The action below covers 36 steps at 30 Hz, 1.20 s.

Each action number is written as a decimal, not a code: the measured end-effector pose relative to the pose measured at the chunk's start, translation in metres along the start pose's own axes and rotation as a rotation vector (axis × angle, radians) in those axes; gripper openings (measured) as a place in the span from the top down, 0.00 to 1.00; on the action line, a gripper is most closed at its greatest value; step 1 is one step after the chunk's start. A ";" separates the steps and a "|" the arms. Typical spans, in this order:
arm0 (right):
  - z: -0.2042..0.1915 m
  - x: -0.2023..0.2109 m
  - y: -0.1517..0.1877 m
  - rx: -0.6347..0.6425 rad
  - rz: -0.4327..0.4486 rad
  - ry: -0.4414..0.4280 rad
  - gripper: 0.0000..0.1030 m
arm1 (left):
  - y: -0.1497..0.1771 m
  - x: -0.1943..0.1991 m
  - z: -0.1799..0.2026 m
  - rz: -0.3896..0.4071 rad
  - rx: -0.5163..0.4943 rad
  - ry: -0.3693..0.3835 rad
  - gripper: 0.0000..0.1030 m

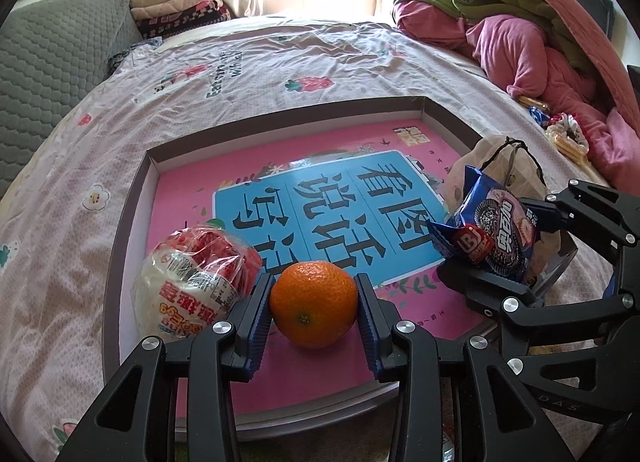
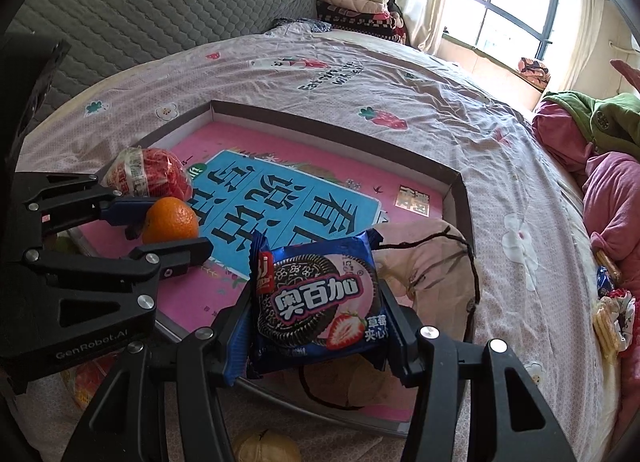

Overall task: Organize objects
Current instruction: 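Lower the cookie packet into the tray and open the right tool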

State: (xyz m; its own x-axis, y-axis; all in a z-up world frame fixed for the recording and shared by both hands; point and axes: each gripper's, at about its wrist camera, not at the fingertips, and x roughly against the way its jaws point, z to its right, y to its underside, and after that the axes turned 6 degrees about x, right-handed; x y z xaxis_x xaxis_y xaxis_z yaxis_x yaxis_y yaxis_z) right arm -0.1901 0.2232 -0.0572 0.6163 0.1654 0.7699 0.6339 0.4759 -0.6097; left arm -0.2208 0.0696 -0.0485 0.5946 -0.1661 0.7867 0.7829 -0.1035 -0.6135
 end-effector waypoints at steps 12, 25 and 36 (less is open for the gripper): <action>0.009 -0.005 0.004 -0.066 -0.006 -0.050 0.45 | 0.002 -0.001 0.002 -0.006 -0.012 -0.013 0.60; 0.010 -0.005 0.003 -0.069 -0.003 -0.038 0.41 | 0.001 -0.001 0.000 0.003 -0.014 -0.024 0.60; 0.007 0.000 0.001 -0.043 0.005 -0.022 0.37 | -0.001 -0.001 -0.003 0.004 -0.008 -0.030 0.57</action>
State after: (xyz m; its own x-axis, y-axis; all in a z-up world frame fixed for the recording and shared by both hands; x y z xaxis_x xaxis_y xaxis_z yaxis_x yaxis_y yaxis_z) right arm -0.1931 0.2299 -0.0567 0.6097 0.1871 0.7702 0.6501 0.4378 -0.6210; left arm -0.2232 0.0671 -0.0488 0.6028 -0.1366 0.7862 0.7792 -0.1112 -0.6168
